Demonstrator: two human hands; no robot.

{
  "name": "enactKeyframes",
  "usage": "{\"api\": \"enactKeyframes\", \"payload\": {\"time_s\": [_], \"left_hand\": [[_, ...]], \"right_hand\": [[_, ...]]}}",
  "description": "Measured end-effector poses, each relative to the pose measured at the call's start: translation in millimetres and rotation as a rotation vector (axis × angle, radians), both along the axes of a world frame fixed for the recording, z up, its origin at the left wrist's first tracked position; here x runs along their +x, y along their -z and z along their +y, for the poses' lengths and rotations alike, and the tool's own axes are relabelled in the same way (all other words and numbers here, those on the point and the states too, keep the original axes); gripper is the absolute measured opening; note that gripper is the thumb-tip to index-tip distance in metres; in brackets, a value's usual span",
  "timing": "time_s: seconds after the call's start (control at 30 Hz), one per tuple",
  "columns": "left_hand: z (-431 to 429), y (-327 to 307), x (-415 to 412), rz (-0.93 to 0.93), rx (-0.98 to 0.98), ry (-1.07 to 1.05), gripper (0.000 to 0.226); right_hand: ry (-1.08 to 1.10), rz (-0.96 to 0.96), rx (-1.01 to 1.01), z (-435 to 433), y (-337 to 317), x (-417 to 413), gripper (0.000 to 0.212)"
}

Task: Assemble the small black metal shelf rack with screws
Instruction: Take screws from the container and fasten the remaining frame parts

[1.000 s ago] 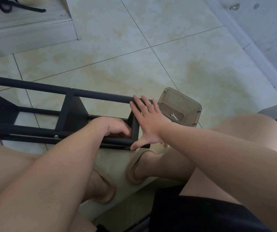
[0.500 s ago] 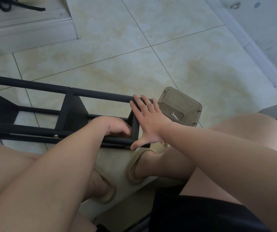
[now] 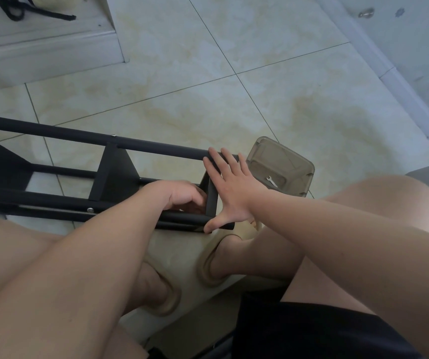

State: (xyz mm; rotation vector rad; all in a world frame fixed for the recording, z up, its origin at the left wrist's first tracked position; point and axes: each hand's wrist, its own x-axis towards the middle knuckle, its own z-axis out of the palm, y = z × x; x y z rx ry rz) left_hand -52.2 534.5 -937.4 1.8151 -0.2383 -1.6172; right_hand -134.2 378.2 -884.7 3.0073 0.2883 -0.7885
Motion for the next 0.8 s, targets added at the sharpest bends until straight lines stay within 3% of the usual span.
{"api": "enactKeyframes", "payload": {"time_s": [0.07,0.17,0.27,0.4,0.53,0.67,0.8], "left_hand": [[1.8,-6.3,2.5,-0.14,0.039,-0.037,0.019],[17.5,-24.1,14.9,-0.374,0.19,0.272,0.017],[40.9,-54.5,25.9,-0.39,0.352,0.476,0.032],[52.6,-85.8,26.8,-0.325,0.425,0.59,0.051],[65.1,-90.5,1.6,-0.541,0.564,0.797,0.051],[70.9,-75.2,-8.9,-0.689,0.51,0.623,0.039],[67.6,-62.0,10.2,-0.799,0.432,0.432,0.032]], "right_hand": [[0.005,0.022,-0.003,0.3,-1.9,1.7,0.155],[0.028,0.056,-0.015,1.7,-8.1,3.9,0.157],[0.04,0.036,-0.007,11.8,-16.9,0.0,0.149],[-0.012,0.004,0.036,29.0,-17.9,-16.4,0.1],[-0.039,0.008,0.052,43.0,-20.1,-27.6,0.063],[-0.038,-0.047,-0.016,43.0,-20.1,-20.9,0.043],[0.111,-0.139,-0.027,29.3,-16.1,6.2,0.037]]}}
